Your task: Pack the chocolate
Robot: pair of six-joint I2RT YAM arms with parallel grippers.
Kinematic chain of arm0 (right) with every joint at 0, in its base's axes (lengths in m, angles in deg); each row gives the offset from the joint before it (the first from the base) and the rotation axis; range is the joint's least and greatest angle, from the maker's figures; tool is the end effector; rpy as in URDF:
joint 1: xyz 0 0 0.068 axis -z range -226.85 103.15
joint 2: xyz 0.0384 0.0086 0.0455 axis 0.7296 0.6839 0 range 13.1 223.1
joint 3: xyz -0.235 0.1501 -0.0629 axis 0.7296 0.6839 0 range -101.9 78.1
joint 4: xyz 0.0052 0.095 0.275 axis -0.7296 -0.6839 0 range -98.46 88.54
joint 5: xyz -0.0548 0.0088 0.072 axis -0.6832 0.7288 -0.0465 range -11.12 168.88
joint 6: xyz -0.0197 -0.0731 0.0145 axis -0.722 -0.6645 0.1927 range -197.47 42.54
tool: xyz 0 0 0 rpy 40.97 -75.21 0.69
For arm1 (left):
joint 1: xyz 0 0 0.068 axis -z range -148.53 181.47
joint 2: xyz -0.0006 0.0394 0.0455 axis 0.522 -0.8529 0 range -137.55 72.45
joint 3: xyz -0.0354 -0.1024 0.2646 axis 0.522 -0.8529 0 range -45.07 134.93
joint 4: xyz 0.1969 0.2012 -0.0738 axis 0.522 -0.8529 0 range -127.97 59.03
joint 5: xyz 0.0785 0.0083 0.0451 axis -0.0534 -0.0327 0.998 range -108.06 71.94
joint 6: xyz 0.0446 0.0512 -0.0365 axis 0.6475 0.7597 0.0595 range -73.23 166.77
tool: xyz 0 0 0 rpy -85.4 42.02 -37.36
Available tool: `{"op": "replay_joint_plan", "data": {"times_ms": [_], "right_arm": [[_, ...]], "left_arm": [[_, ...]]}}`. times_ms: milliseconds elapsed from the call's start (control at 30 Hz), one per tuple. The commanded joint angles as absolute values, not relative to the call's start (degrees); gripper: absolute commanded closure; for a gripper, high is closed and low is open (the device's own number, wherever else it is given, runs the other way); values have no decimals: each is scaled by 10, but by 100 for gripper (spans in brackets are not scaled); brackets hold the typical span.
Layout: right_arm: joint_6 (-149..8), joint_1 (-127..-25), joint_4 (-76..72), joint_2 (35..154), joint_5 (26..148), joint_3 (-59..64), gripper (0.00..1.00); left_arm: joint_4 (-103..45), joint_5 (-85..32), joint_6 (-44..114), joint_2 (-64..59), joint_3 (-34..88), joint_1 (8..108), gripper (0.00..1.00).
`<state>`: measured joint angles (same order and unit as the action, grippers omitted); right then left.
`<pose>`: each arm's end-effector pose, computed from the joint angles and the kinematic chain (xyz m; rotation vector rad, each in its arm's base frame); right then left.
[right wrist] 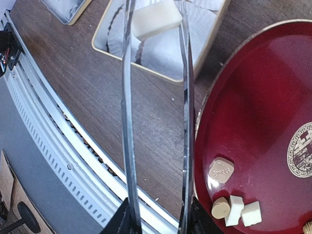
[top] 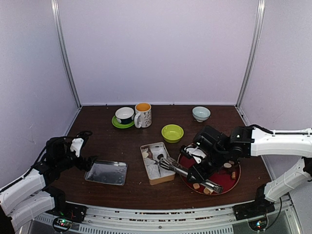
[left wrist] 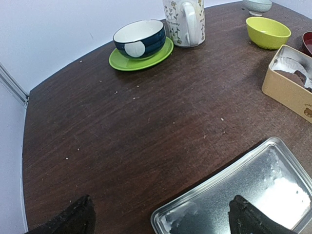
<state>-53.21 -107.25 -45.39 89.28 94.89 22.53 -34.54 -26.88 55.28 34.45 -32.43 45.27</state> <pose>0.1288 0.2631 0.2181 -0.9895 2.7344 0.7447 0.1902 -0.0570 0.1532 0.4939 2.0167 -0.2164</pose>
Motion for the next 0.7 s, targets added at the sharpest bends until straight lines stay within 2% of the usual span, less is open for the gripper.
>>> {"op": "replay_joint_plan", "data": {"times_ms": [0,433,667], "right_arm": [[-551,-1092,-438,918,958,183,67],[-576,-1109,-445,989,954,139,66],[-578,-1112,-443,1001,951,137,61]], "left_arm": [[-330,-276,559,344,-317,450,2],[-331,-276,559,345,-319,450,2],[-331,-276,559,346,-319,450,2]]}}
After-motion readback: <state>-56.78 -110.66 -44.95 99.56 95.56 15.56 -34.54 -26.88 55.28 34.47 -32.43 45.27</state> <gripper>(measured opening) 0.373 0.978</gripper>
